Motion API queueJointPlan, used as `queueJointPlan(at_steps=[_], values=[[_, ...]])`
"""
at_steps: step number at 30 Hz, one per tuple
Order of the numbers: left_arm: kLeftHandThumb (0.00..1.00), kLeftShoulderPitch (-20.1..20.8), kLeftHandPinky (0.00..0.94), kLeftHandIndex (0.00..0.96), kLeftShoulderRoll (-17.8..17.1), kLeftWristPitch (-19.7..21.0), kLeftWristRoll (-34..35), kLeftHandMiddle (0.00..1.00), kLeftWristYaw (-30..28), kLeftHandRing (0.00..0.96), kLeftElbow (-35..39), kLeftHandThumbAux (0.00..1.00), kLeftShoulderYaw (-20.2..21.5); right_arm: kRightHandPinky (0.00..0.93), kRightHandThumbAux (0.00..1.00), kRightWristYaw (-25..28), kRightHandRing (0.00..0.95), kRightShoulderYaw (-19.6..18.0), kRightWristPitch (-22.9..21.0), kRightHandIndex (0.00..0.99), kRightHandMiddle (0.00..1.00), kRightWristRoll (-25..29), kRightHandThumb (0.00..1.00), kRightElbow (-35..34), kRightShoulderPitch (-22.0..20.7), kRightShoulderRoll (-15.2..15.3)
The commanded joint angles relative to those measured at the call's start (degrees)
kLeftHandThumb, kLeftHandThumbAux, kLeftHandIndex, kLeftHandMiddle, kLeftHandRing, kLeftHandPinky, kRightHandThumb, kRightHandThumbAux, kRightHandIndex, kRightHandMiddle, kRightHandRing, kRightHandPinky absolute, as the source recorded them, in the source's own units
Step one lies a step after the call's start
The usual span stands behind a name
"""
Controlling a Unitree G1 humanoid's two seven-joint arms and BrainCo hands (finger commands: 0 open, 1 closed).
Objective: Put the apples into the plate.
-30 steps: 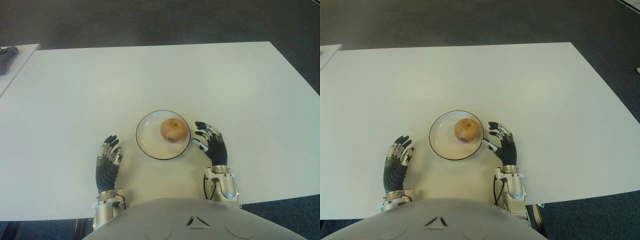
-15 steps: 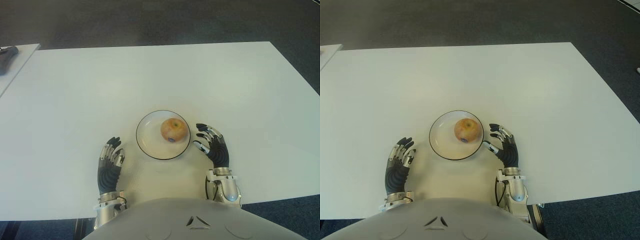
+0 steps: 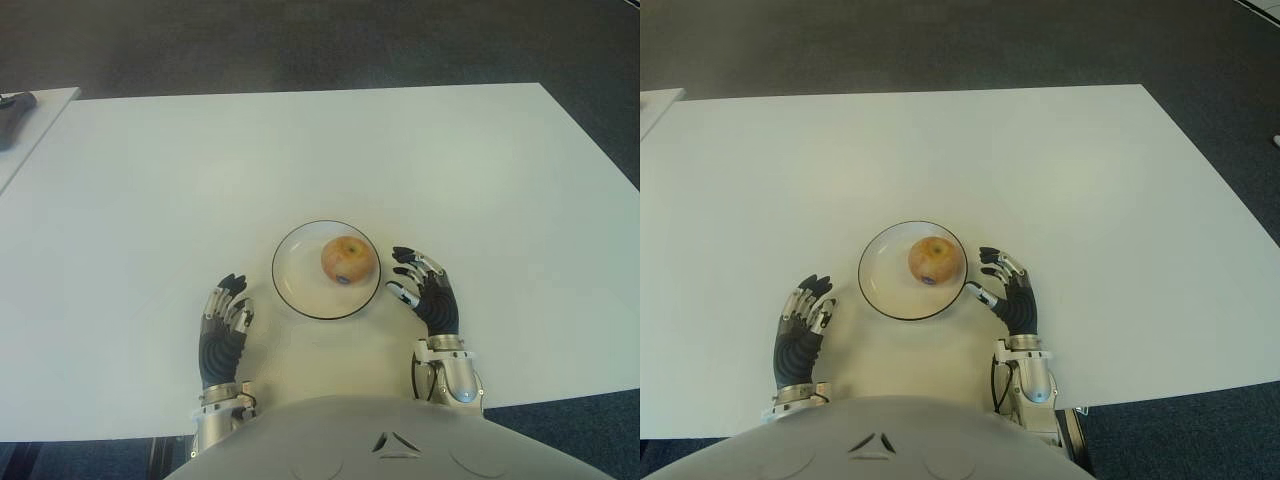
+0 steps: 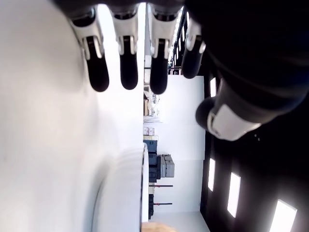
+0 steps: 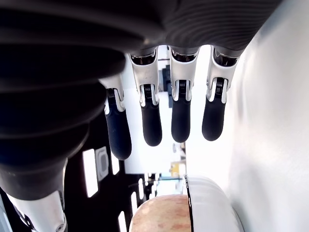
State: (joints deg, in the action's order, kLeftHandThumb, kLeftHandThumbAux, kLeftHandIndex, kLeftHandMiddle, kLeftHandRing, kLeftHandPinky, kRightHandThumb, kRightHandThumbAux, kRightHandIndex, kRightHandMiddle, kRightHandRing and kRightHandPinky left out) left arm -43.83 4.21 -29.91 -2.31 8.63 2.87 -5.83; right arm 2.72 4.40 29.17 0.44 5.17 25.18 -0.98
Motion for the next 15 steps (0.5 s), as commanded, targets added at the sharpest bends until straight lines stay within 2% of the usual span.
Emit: queueJointPlan(at_steps=[1, 15], values=[[0.291, -1.8, 0.305, 0.183, 2.0, 2.5, -0.7, 0.24, 0.9, 0.25, -1.6, 0.628, -0.9, 0.338, 0.728, -0.1, 0.296, -0.7, -4.2, 0.4, 0.292, 0.1, 0.679, 2.3, 3.2, 0.6], [0.284, -1.4, 0.339, 0.174, 1.8, 2.9, 0.2, 0.25, 0.7, 0.274, -1.2, 0.642, -1.3, 0.322, 0.729, 0.1, 0.292, -0.6, -4.5, 0.4, 0.292, 0.2, 0.678, 1.6, 3.5, 0.5]])
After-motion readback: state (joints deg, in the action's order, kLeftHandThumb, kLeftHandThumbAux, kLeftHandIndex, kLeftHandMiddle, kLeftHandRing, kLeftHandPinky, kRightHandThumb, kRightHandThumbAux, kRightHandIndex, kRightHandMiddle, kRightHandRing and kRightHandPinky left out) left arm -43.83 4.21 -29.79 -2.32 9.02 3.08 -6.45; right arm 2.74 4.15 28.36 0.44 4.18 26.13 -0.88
